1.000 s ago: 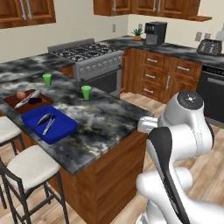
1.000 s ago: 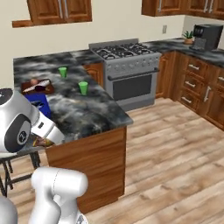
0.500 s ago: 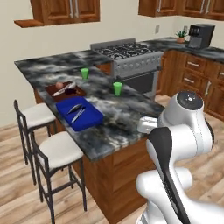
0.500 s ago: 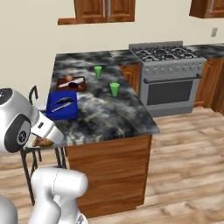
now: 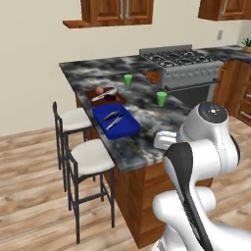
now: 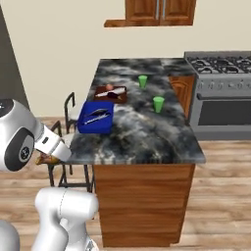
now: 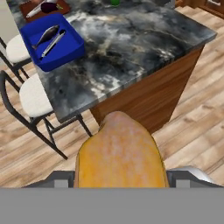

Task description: Gather the onion and eggplant from the fridge and place them on a tray on the dining counter. Then gather the fish and chicken drumstick from the fridge and place them on the other tray.

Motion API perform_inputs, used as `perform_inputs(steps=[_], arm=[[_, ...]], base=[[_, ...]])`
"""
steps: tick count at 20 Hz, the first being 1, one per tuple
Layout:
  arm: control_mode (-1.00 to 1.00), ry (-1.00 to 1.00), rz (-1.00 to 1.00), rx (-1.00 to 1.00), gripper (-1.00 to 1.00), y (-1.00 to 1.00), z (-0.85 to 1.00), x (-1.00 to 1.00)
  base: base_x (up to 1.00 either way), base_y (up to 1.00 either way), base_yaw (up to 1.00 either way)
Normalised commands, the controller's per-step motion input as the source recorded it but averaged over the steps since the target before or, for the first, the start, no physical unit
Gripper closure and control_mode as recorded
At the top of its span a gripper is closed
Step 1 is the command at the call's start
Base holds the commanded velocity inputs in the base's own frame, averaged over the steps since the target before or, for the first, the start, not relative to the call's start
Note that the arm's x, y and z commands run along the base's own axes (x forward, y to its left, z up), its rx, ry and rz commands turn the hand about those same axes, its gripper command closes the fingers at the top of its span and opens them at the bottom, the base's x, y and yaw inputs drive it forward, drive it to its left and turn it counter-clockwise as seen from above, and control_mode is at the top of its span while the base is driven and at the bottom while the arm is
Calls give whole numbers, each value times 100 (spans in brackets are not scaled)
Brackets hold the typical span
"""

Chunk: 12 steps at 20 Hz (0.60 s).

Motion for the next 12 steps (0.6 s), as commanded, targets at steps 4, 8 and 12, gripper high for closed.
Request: perform_inputs(steps=[4,8,12], arm=[[100,0,0,0,100,0,0,0],[100,0,0,0,100,0,0,0],[100,0,0,0,100,0,0,0]], base=[[39,0,31],[43,0,27],[29,0,25]])
